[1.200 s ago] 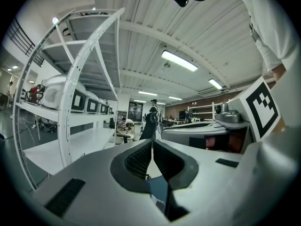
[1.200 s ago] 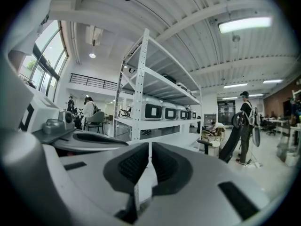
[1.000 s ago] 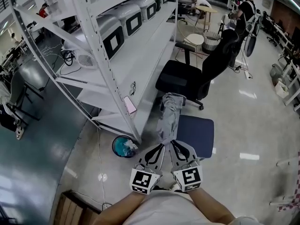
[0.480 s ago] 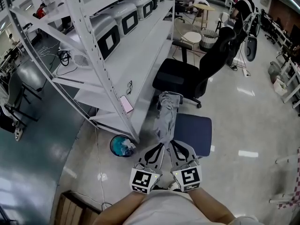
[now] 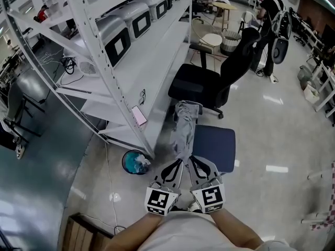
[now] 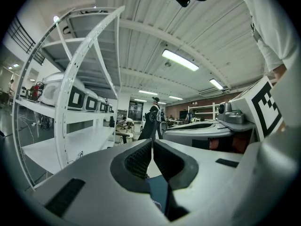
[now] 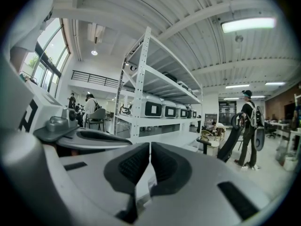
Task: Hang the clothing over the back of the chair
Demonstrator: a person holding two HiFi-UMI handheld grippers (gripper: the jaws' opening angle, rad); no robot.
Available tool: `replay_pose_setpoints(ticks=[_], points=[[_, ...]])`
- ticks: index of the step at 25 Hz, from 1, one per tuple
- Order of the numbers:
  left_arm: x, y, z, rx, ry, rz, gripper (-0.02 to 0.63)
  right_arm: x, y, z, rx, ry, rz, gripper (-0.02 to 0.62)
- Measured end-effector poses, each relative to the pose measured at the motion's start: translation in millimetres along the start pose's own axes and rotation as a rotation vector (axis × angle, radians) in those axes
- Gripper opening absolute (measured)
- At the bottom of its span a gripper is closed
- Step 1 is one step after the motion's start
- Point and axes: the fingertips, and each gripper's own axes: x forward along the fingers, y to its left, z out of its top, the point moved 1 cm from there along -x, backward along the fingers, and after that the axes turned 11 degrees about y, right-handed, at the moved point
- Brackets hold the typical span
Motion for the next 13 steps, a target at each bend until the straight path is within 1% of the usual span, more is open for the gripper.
replay_pose_setpoints(ticks=[6,13], points=[[0.2,1.5,-3.0,-0.008,0.005,0.0,0.02,1.9,2.4,-3.7,-0.001,0.015,0.008,0.025],[0.6,5.0,-3.6,-0.009,0.006,0.006,0.02,4.4,2.3,1.6,-0.012,0.007,0.01,0.025]])
